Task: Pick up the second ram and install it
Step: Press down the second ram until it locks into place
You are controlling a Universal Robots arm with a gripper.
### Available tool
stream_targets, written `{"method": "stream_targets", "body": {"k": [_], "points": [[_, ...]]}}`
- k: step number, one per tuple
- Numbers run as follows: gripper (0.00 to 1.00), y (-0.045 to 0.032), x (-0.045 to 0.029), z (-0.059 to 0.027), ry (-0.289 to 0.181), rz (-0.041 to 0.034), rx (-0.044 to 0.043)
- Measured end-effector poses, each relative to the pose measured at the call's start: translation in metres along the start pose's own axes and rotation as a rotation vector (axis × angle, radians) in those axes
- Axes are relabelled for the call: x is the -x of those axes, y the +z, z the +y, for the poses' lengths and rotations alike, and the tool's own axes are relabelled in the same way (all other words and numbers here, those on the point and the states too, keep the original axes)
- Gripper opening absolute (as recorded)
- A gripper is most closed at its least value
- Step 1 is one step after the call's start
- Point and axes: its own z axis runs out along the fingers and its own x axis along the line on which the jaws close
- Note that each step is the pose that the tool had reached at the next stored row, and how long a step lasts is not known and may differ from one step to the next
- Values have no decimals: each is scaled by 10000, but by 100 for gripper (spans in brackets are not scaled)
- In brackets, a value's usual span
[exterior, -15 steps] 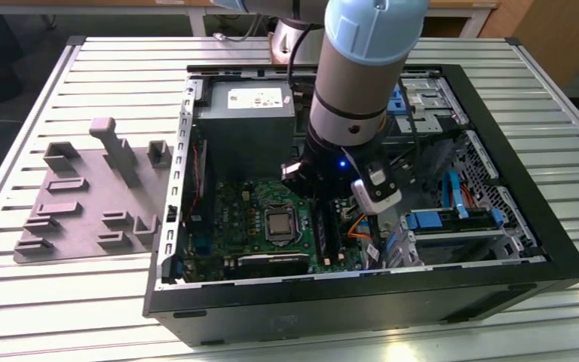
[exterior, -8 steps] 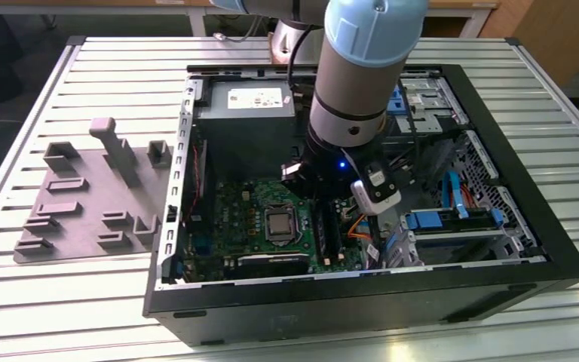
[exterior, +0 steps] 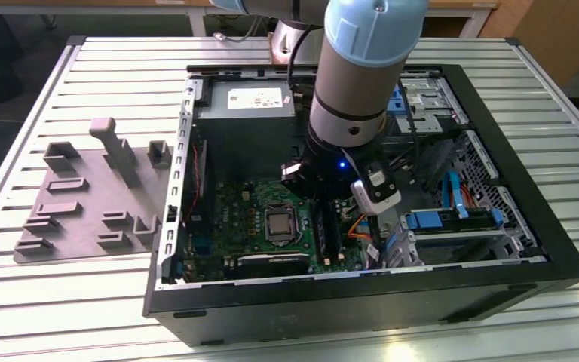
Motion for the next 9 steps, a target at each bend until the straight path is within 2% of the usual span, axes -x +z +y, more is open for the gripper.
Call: {"method": "stream_targets", "body": {"k": [9], "points": [[14,-39,5,1,-18,0,1]]}}
